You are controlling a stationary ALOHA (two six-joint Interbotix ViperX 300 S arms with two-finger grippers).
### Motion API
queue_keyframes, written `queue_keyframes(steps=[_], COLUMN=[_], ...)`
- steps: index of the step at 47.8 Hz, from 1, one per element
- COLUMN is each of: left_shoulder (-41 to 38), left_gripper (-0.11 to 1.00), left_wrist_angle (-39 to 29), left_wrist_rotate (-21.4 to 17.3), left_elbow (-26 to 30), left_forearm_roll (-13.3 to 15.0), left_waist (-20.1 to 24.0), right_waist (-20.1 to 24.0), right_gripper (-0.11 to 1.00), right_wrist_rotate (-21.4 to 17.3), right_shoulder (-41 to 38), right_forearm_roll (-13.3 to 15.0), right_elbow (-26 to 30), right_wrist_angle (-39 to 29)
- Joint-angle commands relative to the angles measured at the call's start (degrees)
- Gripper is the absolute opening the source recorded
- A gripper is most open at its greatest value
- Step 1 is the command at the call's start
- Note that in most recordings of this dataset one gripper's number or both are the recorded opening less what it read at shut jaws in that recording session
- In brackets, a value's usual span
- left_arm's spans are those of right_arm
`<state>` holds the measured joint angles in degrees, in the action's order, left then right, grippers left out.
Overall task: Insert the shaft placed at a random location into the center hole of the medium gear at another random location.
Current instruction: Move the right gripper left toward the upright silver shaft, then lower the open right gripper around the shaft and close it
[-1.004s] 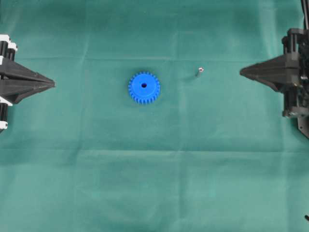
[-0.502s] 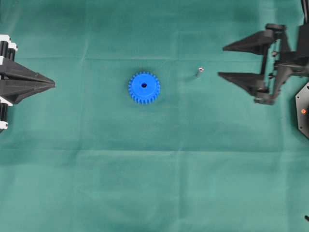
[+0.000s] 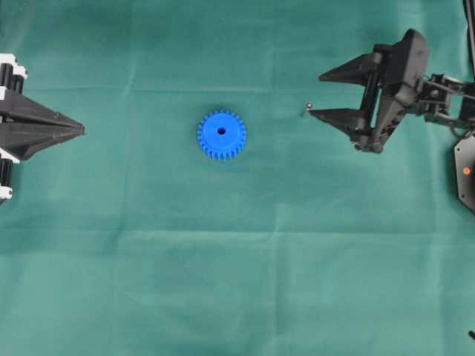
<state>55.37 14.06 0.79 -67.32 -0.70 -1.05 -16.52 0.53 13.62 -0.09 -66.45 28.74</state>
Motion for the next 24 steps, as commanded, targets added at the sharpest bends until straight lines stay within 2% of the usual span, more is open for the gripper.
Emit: queue_keyframes(steps=[1, 24], left_shoulder=[-0.26, -0.18], left_gripper=[0.0, 0.0], left_wrist_angle=[0.26, -0.97], left_wrist_rotate=[0.0, 0.0], left_elbow=[1.41, 1.32], left_forearm_roll=[-0.18, -0.18], left_waist=[-0.09, -0.09], right_waist=[-0.44, -0.53], right_gripper=[0.8, 0.8], right_wrist_rotate=[0.88, 0.88], right_shoulder=[-1.85, -10.11], right_forearm_roll=[-0.18, -0.62], right_elbow=[1.23, 3.43], right_wrist_angle=[2.02, 3.78])
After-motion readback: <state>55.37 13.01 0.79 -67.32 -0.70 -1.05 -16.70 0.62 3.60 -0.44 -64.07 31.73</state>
